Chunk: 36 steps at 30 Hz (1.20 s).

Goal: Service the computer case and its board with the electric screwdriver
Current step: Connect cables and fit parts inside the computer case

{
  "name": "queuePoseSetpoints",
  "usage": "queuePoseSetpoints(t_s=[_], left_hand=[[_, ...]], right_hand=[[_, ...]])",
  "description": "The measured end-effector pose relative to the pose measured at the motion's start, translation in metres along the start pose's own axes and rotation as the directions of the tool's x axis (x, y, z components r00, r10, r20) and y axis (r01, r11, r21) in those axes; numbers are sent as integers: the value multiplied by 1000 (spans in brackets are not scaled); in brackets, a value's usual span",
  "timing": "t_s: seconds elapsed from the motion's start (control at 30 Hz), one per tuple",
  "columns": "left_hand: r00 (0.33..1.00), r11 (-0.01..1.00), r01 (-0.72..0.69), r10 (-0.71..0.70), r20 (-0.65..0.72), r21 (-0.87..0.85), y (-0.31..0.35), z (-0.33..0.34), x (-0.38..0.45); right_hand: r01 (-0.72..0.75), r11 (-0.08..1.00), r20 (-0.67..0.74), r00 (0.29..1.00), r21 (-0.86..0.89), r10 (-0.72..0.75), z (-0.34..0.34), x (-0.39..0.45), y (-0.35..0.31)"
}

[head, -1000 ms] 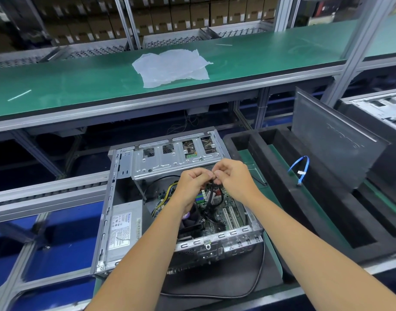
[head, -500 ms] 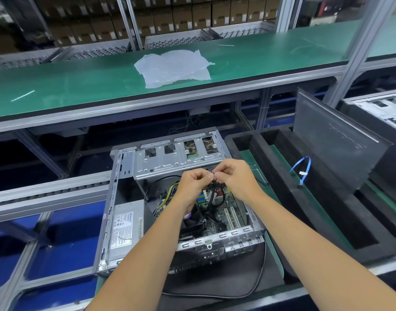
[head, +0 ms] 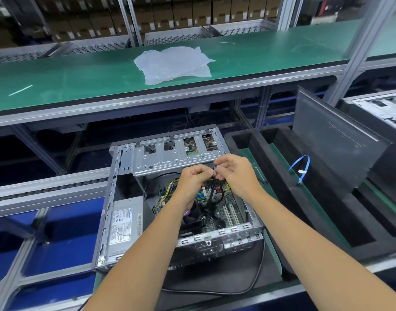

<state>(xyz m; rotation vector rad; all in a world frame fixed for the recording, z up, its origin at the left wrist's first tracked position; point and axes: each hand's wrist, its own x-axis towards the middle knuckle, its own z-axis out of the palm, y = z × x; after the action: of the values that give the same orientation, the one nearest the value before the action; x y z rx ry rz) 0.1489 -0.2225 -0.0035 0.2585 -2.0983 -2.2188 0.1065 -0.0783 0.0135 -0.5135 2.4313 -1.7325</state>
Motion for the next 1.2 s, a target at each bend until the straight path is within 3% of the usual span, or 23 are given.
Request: queuePoseSetpoints(t_s=[0.63, 1.2], left_hand=[[1000, 1000, -10, 10, 8, -27, 2, 0, -2], [999, 995, -40, 39, 23, 87, 3, -2, -2]], right_hand=[[-75, 969, 28, 997, 236, 71, 0, -1, -3], [-53, 987, 93, 995, 153, 39, -1, 3, 5]])
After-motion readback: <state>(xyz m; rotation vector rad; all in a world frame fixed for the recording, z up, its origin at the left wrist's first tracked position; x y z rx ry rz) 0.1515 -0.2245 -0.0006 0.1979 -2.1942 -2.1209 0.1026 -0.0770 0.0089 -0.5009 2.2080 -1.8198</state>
